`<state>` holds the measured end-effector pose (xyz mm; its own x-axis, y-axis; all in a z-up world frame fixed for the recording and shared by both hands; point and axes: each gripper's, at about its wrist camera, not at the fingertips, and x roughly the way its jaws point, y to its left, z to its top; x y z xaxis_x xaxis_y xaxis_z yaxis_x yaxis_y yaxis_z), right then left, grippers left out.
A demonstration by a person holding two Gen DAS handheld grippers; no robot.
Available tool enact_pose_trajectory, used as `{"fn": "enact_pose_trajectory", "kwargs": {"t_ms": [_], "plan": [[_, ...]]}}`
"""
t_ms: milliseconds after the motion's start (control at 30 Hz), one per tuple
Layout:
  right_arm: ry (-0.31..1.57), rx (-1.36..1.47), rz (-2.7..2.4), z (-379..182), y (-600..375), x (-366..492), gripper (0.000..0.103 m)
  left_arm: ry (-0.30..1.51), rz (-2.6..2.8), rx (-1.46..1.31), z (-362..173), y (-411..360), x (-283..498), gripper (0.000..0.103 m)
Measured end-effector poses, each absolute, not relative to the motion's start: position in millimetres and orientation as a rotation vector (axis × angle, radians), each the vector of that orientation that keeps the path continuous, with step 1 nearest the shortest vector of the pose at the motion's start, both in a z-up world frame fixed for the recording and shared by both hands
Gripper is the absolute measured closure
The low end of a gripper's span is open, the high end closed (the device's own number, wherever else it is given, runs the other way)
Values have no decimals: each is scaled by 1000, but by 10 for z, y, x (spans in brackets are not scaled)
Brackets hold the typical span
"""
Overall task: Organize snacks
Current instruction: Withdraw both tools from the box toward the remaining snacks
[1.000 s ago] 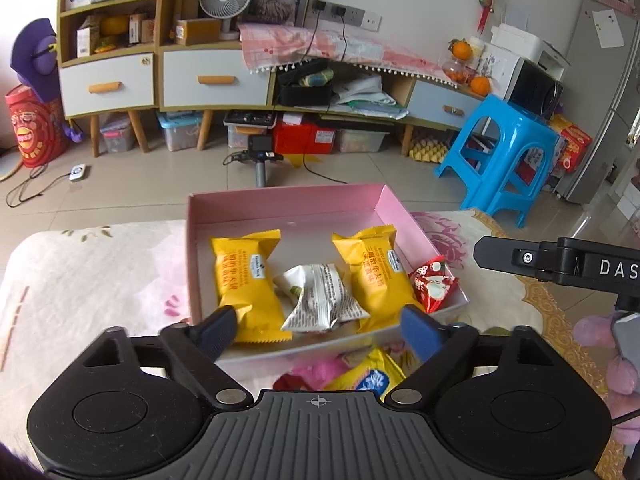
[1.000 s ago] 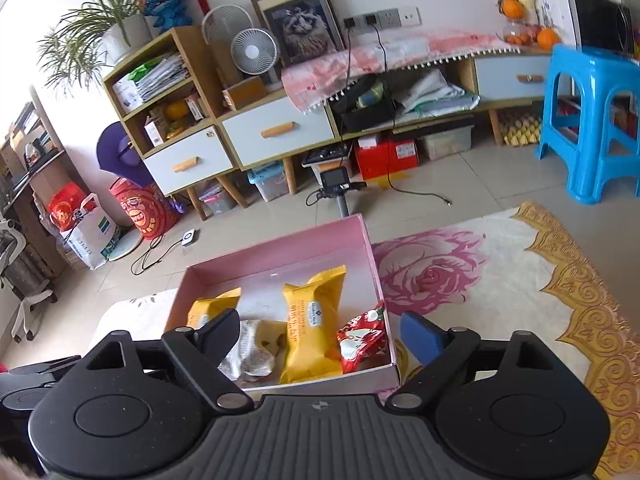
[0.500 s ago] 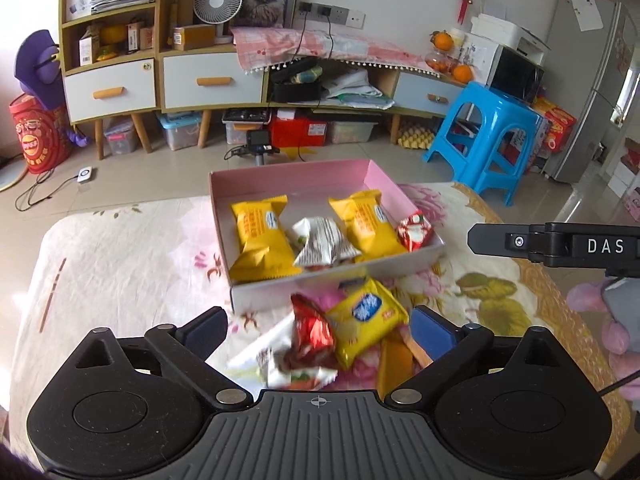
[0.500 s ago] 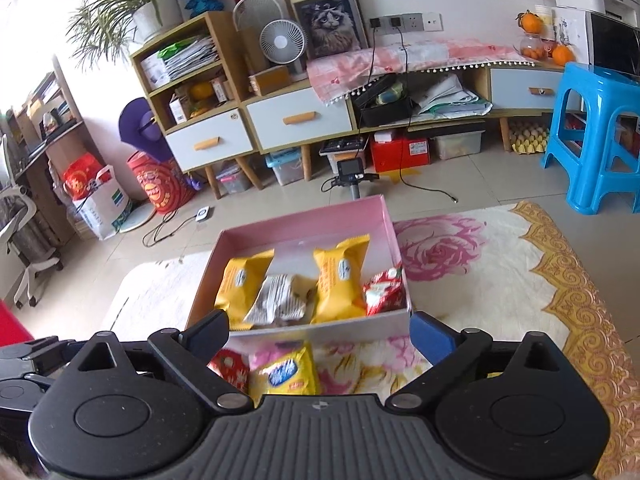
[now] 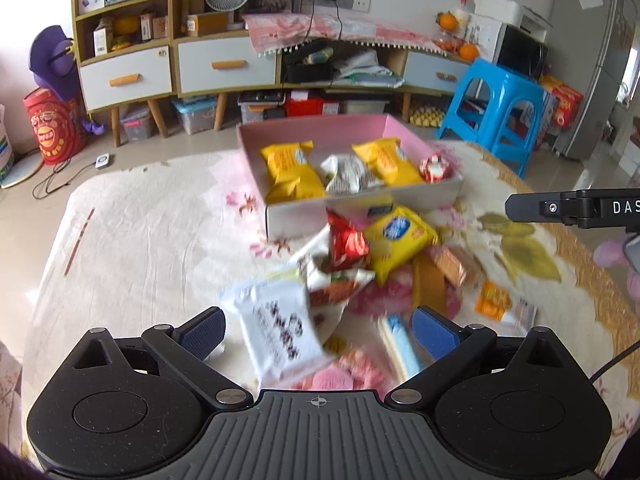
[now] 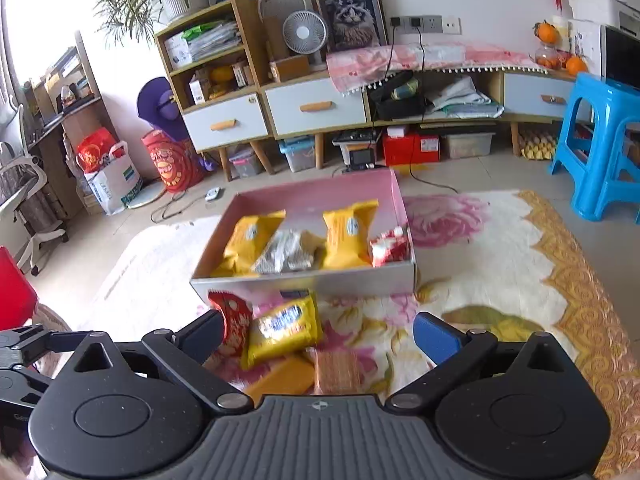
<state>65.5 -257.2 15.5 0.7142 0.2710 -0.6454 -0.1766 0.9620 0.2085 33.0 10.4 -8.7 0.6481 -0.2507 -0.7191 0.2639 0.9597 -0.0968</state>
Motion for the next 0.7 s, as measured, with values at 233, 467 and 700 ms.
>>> {"fn": "enact_pose_trajectory", "kwargs": {"t_ms": [233, 467, 700], "plan": [[731, 24, 238, 34, -2633, 485, 9, 830, -314, 37, -192, 124, 156, 2], [770, -33, 230, -76, -2729, 385, 8, 836, -386, 66, -224, -63, 10, 2], [910, -91, 190, -289, -2706, 412, 8, 889, -494, 92, -351, -382, -89, 2]]}}
